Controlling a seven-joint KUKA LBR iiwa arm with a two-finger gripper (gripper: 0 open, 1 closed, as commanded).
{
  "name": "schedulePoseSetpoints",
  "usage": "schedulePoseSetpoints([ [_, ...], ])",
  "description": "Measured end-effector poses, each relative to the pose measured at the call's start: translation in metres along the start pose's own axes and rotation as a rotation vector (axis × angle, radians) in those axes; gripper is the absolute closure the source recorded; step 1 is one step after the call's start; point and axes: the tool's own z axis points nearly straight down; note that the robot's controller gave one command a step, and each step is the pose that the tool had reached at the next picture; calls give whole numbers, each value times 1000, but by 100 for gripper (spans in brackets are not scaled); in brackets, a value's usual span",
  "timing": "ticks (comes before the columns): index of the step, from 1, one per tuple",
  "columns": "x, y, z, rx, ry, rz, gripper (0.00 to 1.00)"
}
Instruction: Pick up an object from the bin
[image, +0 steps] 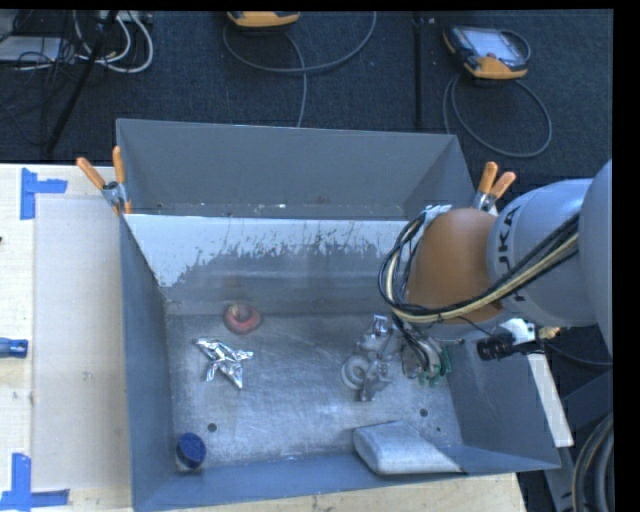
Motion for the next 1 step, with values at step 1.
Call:
schedulePoseSetpoints([
  [1, 10, -6, -174, 0, -7, -78, 100],
])
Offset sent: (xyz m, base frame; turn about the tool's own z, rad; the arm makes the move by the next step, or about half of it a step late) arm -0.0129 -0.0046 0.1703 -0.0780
